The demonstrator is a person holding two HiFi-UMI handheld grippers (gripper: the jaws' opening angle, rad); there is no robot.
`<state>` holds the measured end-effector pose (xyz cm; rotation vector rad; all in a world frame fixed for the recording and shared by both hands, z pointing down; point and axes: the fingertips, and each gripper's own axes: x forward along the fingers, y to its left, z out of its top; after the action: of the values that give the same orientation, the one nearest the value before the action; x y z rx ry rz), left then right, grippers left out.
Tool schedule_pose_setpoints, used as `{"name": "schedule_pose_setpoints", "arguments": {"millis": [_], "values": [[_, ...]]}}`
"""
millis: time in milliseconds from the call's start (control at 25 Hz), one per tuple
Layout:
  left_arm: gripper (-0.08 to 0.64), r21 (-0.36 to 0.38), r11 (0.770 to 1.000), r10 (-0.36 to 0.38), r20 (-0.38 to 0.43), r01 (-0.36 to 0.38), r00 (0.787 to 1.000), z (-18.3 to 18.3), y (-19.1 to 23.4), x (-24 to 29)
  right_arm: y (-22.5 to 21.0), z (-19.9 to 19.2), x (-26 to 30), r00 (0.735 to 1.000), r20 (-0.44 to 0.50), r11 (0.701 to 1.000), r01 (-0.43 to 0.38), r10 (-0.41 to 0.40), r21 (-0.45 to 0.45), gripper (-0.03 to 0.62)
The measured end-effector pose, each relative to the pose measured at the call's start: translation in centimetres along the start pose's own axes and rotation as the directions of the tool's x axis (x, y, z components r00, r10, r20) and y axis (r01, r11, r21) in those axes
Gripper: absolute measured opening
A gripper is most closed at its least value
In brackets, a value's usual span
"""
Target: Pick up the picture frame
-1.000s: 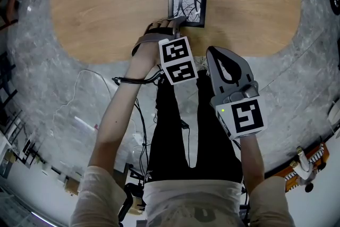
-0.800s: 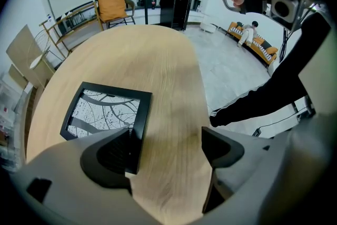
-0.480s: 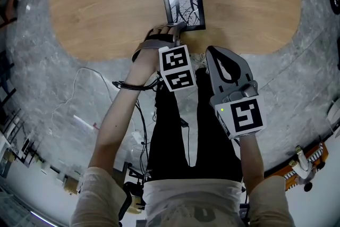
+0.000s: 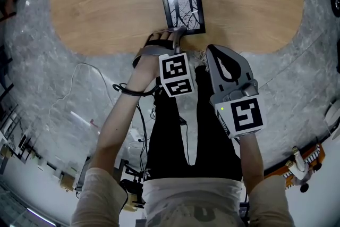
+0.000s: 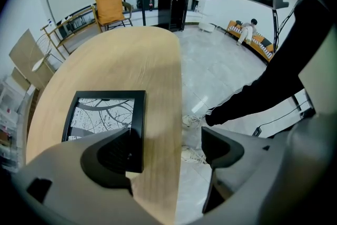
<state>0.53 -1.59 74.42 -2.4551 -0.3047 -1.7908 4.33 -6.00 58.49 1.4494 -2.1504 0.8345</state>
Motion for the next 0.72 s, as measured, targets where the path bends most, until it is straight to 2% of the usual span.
{"name": "schedule_pose_setpoints", "arguments": {"millis": [360,720], "values": [[0.402,0.004,1.0,0.008,-0.017,-0.008,1.0,-1.1,-1.6,-0.1,1.1,-0.4,-0.1,1.0,0.01,1.0,0.004,-0.004,-0.009,0.005],[0.402,-0.009,0.999,0.038,0.011,-0.038,0.999,-1.1,-1.7,-0.4,0.2,0.6,-0.5,0.998,0.046,0.999,0.049,-0.05,0.008,0.005]]}}
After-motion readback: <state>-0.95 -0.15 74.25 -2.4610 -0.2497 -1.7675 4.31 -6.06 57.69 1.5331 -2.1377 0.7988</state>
